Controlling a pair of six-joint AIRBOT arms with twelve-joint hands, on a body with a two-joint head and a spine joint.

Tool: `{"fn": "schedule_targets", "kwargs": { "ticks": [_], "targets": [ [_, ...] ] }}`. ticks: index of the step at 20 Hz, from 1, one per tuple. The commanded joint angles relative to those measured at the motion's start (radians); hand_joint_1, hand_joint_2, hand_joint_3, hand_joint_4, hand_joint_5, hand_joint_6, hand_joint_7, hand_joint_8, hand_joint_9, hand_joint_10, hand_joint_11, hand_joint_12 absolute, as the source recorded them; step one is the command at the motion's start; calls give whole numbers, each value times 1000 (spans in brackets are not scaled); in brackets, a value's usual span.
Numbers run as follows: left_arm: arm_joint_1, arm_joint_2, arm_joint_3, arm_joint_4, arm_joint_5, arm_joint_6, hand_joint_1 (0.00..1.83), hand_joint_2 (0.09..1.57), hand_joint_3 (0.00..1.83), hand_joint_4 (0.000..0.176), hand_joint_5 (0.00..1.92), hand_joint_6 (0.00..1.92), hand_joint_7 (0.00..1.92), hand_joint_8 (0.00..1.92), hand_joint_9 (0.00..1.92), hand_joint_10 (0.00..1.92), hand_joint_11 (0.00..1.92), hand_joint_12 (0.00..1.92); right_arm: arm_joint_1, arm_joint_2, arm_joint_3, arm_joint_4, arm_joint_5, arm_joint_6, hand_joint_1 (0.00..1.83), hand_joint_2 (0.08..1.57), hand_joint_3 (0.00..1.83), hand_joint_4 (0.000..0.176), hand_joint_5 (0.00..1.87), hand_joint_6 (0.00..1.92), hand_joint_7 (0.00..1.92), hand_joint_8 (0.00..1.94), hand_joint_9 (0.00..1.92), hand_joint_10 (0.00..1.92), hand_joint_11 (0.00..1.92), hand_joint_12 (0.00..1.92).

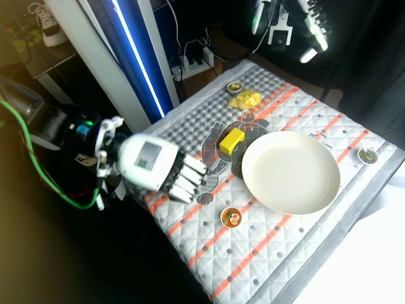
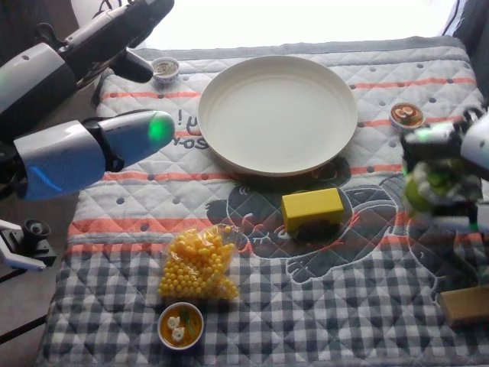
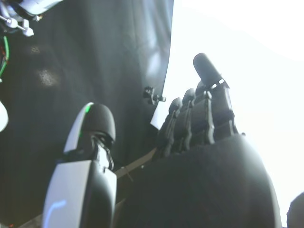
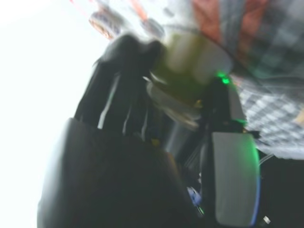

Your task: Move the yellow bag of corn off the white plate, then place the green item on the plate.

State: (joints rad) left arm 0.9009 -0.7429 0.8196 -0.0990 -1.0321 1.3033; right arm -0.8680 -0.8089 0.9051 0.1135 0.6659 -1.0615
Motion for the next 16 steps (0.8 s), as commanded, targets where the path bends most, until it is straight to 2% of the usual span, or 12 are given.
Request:
{"fn": "schedule_targets", "kwargs": {
  "ticks": [1,3,4,5,6,7,8,10,11,14,15,16],
  "targets": [
    [-9,6,-1,-4,-135,-9,601,1293,0,0,29,3,0,0,0,0,0,950,28,10,-1,-11,181,0,1284,1297,25,0,525,1567,664,1525,637,1735,614,1921],
    [-9,5,0,-5,-135,-9,603,1291,0,0,30,3,0,0,0,0,0,956,96,3,5,-59,189,0,1289,1297,24,0,522,1573,665,1519,632,1730,596,1921],
    [-8,4,2,-10,-137,-9,635,1292,0,0,60,15,0,0,0,0,0,958,132,-24,26,-67,181,0,1159,1303,11,0,536,1590,737,1495,684,1689,667,1921],
    [-5,-2,4,-16,-142,-9,623,1295,0,0,62,15,0,0,0,0,0,961,171,-63,56,-75,157,0,1283,1276,7,0,542,1540,727,1444,721,1631,734,1920],
    [1,-8,6,-22,-146,-9,616,1287,0,0,88,22,0,0,0,0,0,1156,211,-108,93,-78,120,0,1169,1281,10,0,567,1544,774,1441,753,1640,743,1921],
    [7,-12,7,-26,-151,-9,616,1287,0,0,88,22,0,0,0,0,0,1156,255,-161,139,-85,70,0,1169,1281,10,0,567,1544,774,1441,753,1640,743,1921],
    [11,-13,7,-29,-156,-9,652,1277,0,0,102,18,12,3,0,0,0,1332,307,-235,209,-86,-11,0,1133,1297,8,0,582,1497,742,1561,750,1794,796,1921],
    [11,-19,10,-30,-156,-10,716,1248,0,0,140,27,41,7,0,0,0,1265,356,-321,300,-77,-112,0,1204,1259,0,0,697,1236,785,1611,861,1863,945,1921],
    [10,-24,13,-34,-156,-13,721,1241,0,0,144,22,45,4,0,0,0,1156,371,-375,357,-68,-168,0,1208,1256,0,0,701,1224,791,1606,917,1881,1002,1921],
    [10,-45,39,-36,-151,-63,630,1287,12,0,135,9,47,5,21,11,0,1339,389,-483,471,-28,-263,0,1136,1294,2,0,587,1460,729,1539,722,1695,785,1921],
    [10,-50,44,-36,-149,-68,603,1298,8,0,137,7,50,3,20,10,0,1312,390,-507,495,-16,-281,-1,1098,1203,0,0,431,988,458,1020,397,1385,220,1910],
    [10,-55,47,-36,-147,-68,579,1302,4,0,137,5,49,1,15,8,0,1262,390,-528,524,1,-303,-1,997,1179,0,0,407,667,413,638,297,1166,50,1817]
  ]
}}
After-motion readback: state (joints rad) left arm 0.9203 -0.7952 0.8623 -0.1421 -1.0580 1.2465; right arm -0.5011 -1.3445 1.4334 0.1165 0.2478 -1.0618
